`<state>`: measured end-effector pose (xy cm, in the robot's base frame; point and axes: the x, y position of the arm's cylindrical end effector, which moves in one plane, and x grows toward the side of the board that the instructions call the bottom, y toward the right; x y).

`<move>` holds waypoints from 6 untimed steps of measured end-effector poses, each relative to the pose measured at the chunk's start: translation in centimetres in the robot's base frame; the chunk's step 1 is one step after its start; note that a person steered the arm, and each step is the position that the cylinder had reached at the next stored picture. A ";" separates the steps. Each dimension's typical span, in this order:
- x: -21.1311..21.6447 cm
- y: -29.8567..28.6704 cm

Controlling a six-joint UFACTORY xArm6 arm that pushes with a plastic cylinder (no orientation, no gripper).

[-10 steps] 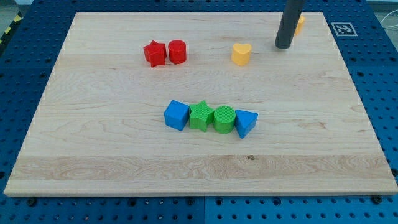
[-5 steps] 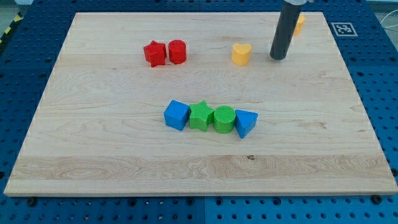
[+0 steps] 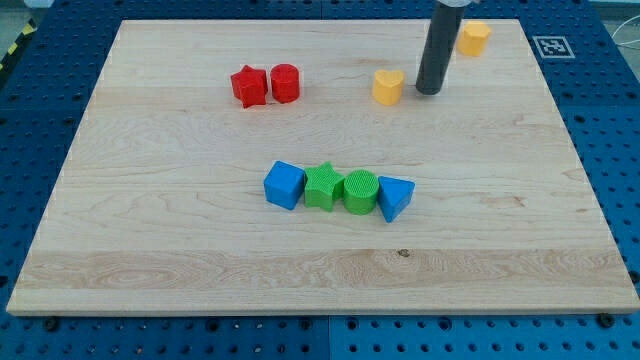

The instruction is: Slide the yellow heart towards the red circle

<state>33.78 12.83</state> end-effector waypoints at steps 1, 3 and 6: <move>0.0 -2.7; 0.0 -5.7; 0.1 -5.9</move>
<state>33.92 6.96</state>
